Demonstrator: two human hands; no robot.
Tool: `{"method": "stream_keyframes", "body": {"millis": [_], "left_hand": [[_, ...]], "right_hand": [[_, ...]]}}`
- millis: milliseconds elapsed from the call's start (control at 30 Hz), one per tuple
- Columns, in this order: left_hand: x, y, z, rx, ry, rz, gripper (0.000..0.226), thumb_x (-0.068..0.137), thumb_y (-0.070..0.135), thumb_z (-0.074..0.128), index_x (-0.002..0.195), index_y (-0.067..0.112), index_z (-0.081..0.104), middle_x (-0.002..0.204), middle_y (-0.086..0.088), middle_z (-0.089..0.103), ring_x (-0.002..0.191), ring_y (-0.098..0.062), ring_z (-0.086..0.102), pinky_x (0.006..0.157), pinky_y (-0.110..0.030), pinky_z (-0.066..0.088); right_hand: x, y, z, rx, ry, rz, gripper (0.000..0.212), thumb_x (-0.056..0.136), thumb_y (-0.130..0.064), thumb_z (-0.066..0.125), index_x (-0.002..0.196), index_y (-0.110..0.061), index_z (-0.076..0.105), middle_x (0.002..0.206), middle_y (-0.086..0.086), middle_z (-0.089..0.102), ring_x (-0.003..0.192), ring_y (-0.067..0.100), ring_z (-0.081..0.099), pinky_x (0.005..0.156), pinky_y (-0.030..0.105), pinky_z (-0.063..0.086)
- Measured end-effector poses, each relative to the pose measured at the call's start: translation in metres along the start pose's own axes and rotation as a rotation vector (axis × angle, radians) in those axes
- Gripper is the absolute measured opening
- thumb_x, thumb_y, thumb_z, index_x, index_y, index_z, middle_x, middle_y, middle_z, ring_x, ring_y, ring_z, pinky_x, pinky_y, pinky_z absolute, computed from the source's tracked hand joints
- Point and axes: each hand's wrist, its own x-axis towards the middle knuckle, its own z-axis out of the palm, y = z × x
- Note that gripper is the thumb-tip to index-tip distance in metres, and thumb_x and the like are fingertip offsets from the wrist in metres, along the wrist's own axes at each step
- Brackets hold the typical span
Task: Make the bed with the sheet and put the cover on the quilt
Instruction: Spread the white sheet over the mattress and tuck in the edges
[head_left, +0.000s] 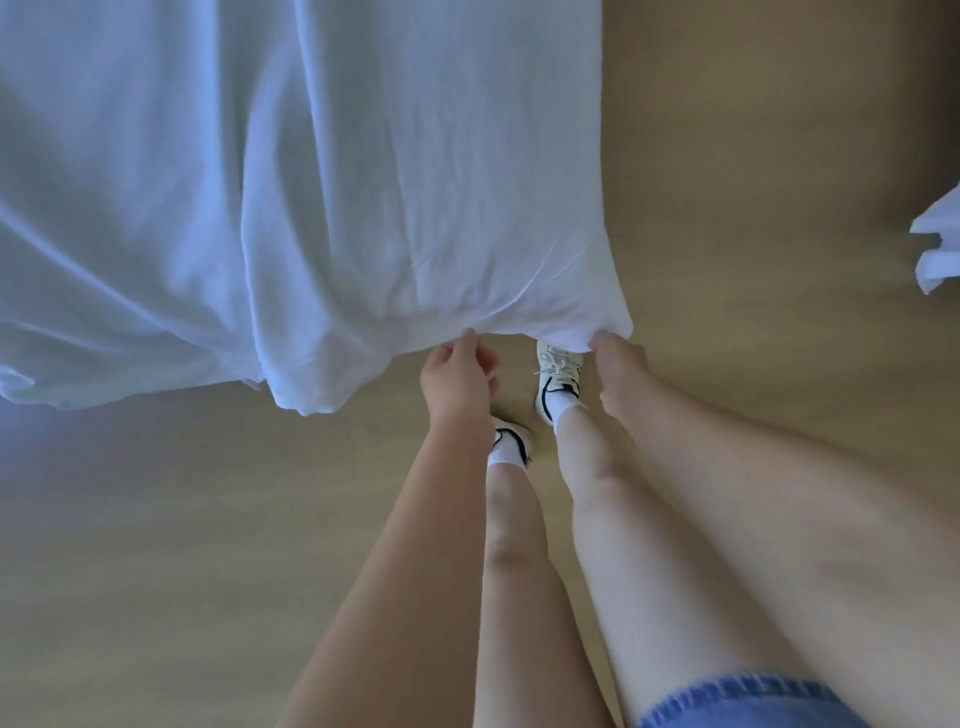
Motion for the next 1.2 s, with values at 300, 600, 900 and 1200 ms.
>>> {"method": "stream_keyframes", "body": {"millis": [300,600,900,1200], "left_hand": [[-0.033,-0.006,0.062,0.669,-0.113,0.372,0.026,0.092,0.019,0.052,0.118,0.017,0.055,0.101,0.010,0.058,0.078,-0.003,0.052,0.079,-0.023,0.039],[-0.085,0.076,0.107,0.753,-0.224,0.304,0.018,0.093,0.018,0.052,0.076,0.014,0.058,0.079,-0.008,0.058,0.074,-0.022,0.056,0.072,-0.040,0.051],[-0.132,0.122,0.084,0.875,-0.101,0.351,0.038,0.096,0.036,0.045,0.080,0.008,0.063,0.063,-0.004,0.056,0.055,-0.017,0.052,0.051,-0.021,0.041],[-0.142,0.166,0.016,0.174,-0.409,0.033,0.045,0.082,0.033,0.042,0.085,-0.001,0.071,0.082,-0.016,0.065,0.076,-0.024,0.065,0.069,-0.028,0.052]], "right_hand": [[-0.002,-0.034,-0.023,0.204,-0.072,-0.227,0.018,0.087,-0.009,0.044,0.070,-0.015,0.048,0.071,-0.001,0.050,0.070,0.016,0.047,0.064,0.025,0.039],[-0.108,-0.039,-0.079,-0.593,-0.288,-1.144,0.049,0.081,-0.023,0.035,0.126,-0.022,0.054,0.078,-0.004,0.051,0.074,0.017,0.050,0.066,0.033,0.043],[-0.114,-0.133,-0.071,0.374,-0.728,-0.335,0.074,0.087,-0.045,0.060,0.147,-0.031,0.019,0.137,-0.006,0.041,0.113,0.007,0.046,0.104,0.037,0.041],[-0.192,-0.140,-0.037,-0.127,-0.770,-0.891,0.010,0.090,-0.008,0.054,0.082,-0.007,0.060,0.065,-0.004,0.050,0.058,0.005,0.045,0.054,0.017,0.036]]}}
